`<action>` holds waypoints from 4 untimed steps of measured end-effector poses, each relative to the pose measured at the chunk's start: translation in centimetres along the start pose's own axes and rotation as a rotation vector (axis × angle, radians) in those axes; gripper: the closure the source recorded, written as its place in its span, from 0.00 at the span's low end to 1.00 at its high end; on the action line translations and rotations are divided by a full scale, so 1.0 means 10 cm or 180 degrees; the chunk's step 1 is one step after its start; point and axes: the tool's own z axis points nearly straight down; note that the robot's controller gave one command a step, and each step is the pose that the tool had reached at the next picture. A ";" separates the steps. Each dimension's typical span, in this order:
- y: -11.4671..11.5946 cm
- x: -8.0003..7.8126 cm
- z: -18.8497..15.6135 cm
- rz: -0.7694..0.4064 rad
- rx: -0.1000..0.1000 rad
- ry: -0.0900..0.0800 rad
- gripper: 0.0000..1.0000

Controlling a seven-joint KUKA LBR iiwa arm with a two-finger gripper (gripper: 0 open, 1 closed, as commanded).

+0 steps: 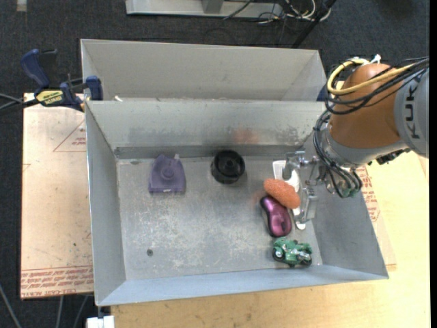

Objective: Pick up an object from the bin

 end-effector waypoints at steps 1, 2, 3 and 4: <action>-0.10 -0.17 0.09 0.0160 0.0001 -0.0029 0.00; -0.11 -0.27 0.82 0.0492 -0.0001 0.0007 0.00; -0.11 -0.29 0.82 0.0651 -0.0004 -0.0024 1.00; -0.11 -0.29 0.82 0.0673 -0.0005 -0.0026 1.00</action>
Offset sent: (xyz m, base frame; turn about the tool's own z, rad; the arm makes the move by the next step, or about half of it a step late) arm 0.0261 -0.0105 -0.0824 0.1564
